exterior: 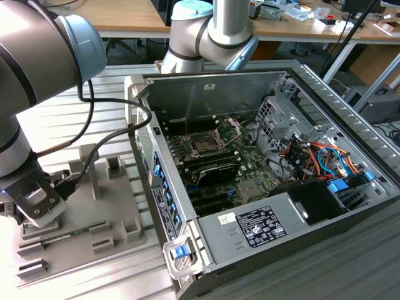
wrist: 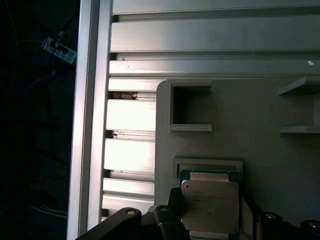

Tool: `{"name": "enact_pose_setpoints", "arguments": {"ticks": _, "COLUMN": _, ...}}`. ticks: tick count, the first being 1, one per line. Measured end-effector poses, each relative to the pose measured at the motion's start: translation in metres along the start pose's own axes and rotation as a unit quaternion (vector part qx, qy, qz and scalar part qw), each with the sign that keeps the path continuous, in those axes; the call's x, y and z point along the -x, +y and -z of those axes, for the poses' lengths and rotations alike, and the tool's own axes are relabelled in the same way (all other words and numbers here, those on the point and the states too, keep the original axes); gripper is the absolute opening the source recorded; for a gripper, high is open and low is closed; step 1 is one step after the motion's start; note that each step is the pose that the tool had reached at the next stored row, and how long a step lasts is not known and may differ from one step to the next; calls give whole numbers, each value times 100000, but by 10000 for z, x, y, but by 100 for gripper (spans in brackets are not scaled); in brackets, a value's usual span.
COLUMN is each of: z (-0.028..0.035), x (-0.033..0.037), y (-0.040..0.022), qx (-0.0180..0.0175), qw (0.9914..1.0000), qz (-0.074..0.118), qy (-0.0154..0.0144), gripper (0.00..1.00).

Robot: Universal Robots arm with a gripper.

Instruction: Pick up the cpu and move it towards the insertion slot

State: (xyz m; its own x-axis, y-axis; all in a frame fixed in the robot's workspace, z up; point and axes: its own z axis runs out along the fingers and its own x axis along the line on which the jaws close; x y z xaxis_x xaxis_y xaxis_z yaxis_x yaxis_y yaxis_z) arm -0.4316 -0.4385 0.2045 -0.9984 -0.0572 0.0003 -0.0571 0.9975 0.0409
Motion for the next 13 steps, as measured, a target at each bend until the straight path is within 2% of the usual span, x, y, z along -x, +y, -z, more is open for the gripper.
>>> {"name": "enact_pose_setpoints", "arguments": {"ticks": 13, "z": 42, "x": 0, "y": 2, "qx": 0, "qw": 100000, "qz": -4, "qy": 0, "gripper": 55}}
